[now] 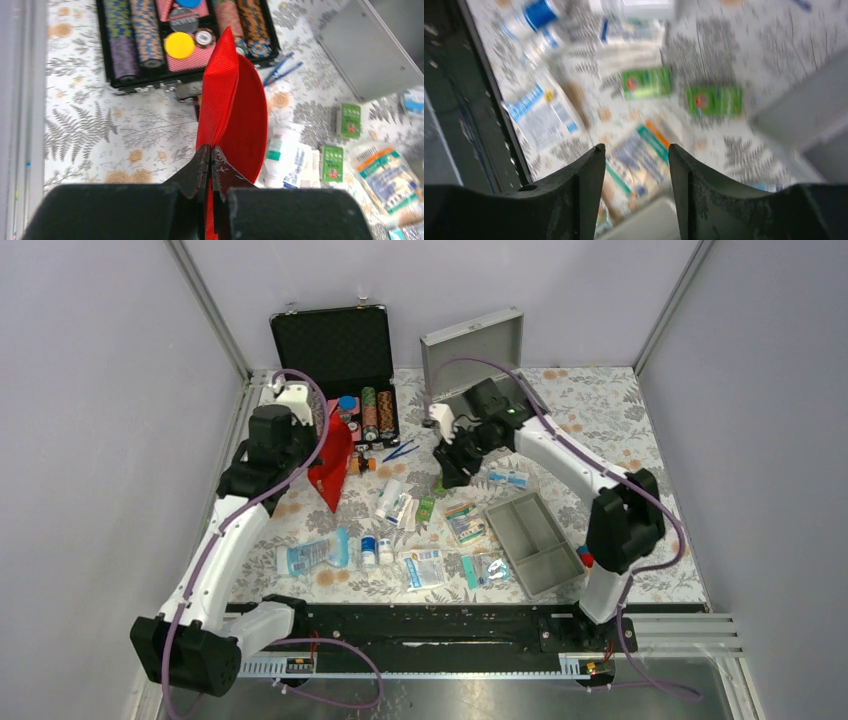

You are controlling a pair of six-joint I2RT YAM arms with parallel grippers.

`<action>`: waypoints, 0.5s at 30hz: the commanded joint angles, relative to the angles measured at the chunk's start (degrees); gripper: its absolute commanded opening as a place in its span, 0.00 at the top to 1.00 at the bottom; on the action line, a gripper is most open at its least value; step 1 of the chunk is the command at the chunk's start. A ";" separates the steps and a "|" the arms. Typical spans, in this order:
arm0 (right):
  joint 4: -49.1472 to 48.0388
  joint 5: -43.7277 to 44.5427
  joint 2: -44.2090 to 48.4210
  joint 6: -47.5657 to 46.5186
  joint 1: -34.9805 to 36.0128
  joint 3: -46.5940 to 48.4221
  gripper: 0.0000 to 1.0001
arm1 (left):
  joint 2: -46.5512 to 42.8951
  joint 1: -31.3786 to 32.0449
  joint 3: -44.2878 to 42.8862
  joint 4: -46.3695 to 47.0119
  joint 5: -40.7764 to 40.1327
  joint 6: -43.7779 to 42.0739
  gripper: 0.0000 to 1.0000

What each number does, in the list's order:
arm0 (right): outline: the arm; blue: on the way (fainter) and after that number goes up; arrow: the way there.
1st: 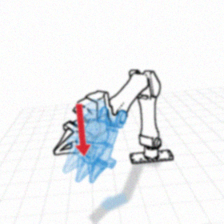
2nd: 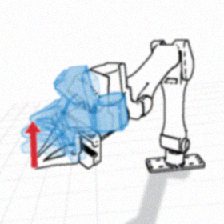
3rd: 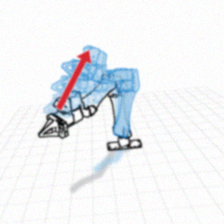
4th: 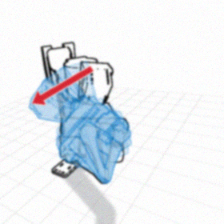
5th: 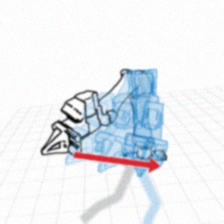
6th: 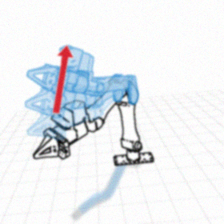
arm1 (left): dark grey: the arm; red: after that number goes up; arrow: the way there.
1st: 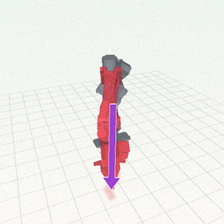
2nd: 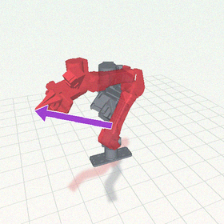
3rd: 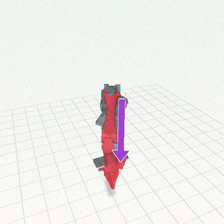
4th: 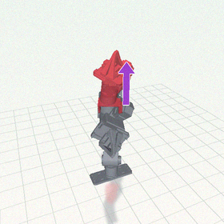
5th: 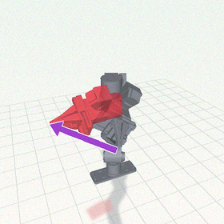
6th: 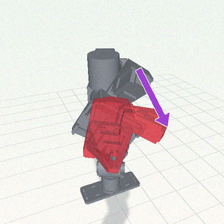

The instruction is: Organize the medicine kit

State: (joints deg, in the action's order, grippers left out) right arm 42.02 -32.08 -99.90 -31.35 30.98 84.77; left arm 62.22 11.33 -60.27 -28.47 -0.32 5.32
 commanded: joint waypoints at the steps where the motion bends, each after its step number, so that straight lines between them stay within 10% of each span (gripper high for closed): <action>1: -3.18 -6.59 -5.72 7.89 5.57 10.53 0.43 | -2.71 -1.70 -3.89 -0.42 -10.06 2.47 1.00; 15: -28.43 -12.96 -23.99 48.26 20.46 14.85 0.34 | -2.66 -7.48 -13.00 -4.09 -18.79 7.05 1.00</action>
State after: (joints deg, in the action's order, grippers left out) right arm 20.97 -43.66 -120.20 4.10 48.31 96.55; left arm 60.88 5.43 -71.05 -32.16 -15.94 9.43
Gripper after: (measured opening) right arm 0.663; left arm 0.010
